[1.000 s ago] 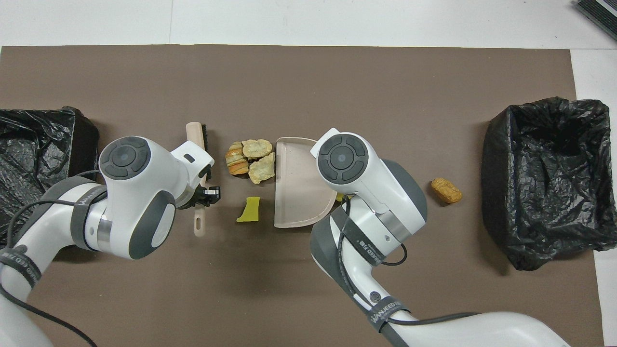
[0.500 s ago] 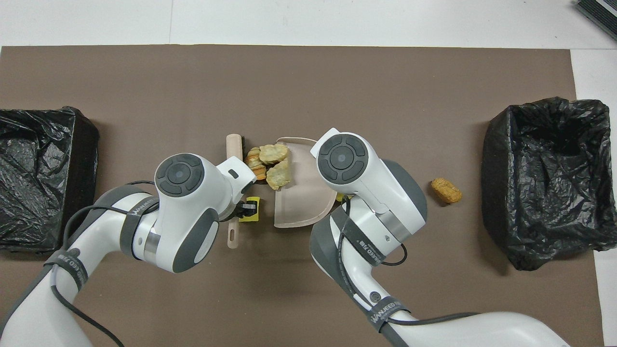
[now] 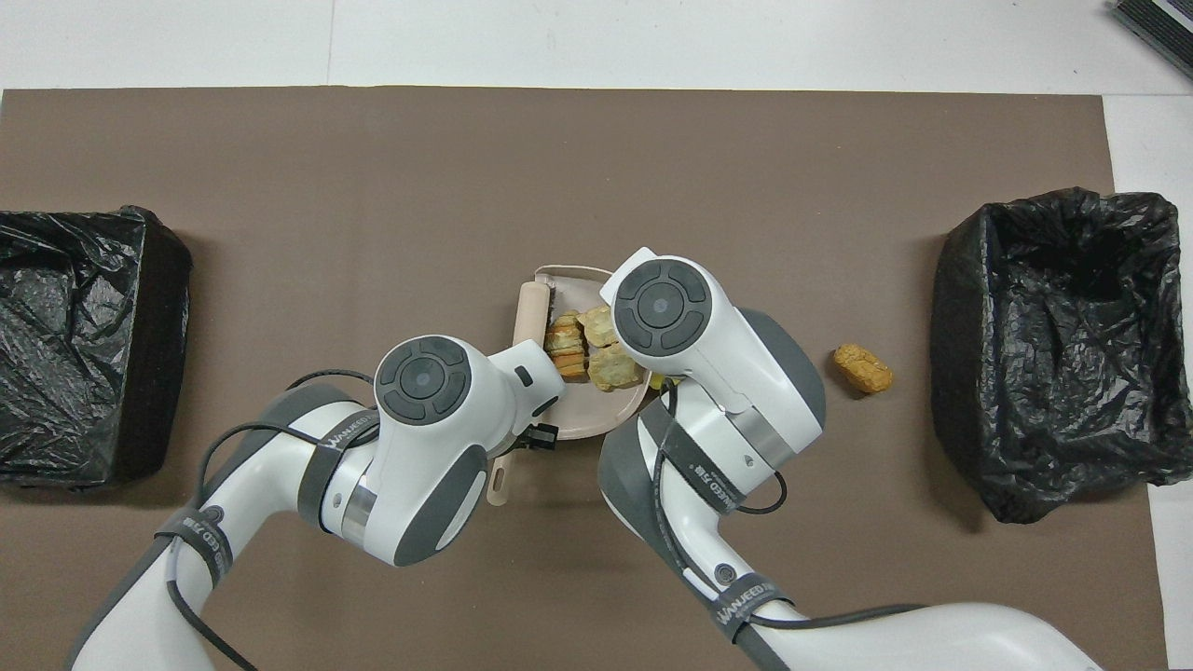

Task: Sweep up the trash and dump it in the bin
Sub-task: 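Brush the remaining pieces into the dustpan held by the right gripper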

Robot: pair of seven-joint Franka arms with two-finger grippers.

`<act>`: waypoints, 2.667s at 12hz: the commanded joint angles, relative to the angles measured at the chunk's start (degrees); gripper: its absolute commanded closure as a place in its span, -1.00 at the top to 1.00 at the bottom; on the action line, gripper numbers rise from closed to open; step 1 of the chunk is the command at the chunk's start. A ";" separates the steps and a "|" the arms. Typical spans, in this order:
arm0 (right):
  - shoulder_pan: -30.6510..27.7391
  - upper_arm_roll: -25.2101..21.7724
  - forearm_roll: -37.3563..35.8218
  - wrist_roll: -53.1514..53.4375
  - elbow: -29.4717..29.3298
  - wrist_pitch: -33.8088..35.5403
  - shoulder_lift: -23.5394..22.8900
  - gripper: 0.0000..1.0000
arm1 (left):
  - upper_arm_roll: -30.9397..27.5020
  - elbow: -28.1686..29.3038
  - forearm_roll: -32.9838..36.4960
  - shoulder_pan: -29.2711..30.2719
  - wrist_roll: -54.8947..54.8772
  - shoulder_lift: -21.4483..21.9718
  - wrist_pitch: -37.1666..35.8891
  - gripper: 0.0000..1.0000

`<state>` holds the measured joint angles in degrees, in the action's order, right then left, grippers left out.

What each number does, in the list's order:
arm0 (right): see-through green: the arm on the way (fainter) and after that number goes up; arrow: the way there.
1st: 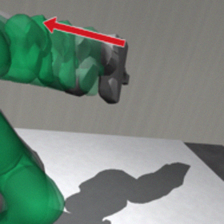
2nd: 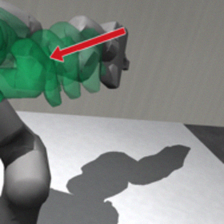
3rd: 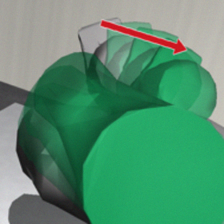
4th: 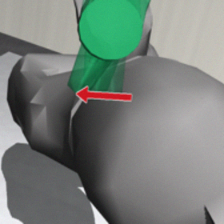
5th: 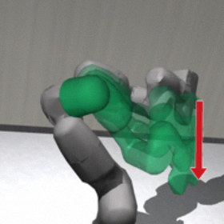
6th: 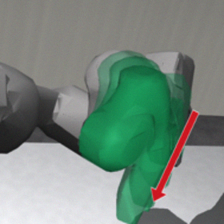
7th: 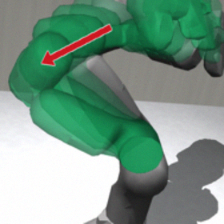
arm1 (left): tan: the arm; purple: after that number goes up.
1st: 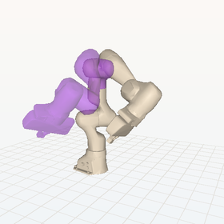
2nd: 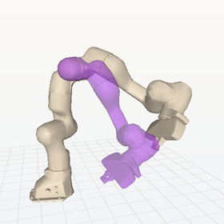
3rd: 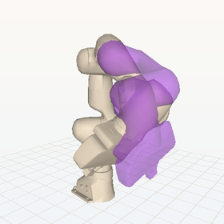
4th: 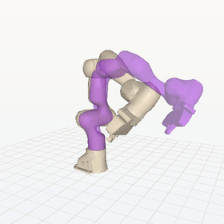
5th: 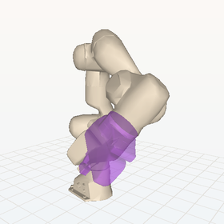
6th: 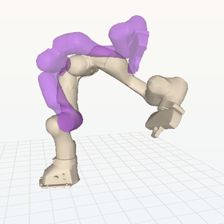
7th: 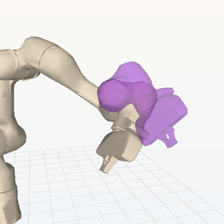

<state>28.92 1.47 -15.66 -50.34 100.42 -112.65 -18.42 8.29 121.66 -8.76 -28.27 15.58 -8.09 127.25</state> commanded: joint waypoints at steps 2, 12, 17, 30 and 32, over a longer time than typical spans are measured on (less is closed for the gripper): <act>0.17 0.20 -0.42 2.00 0.21 0.15 0.23 -1.00 | -1.26 -0.02 -2.49 -0.20 0.84 3.43 -1.90 -1.00; 0.17 0.20 -0.25 2.00 0.21 -0.03 0.14 -1.00 | -1.35 6.54 -1.61 2.35 33.18 14.31 -22.92 -1.00; 0.17 0.20 -0.25 1.91 0.30 -0.03 0.14 -1.00 | -1.00 14.83 -2.40 -3.80 38.38 15.31 -11.88 -1.00; 0.17 0.20 -0.25 2.00 0.22 -0.03 0.14 -1.00 | 0.14 8.68 -8.63 -3.62 14.69 5.89 8.19 -1.00; 0.08 0.20 -0.25 2.00 0.30 -0.03 0.14 -1.00 | 0.23 8.77 -11.01 -5.47 13.16 6.16 8.10 -1.00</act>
<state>28.93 1.47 -15.66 -50.27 100.42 -112.65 -18.42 8.77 130.74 -17.44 -31.83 31.04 -2.13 134.84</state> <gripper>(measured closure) 0.687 0.736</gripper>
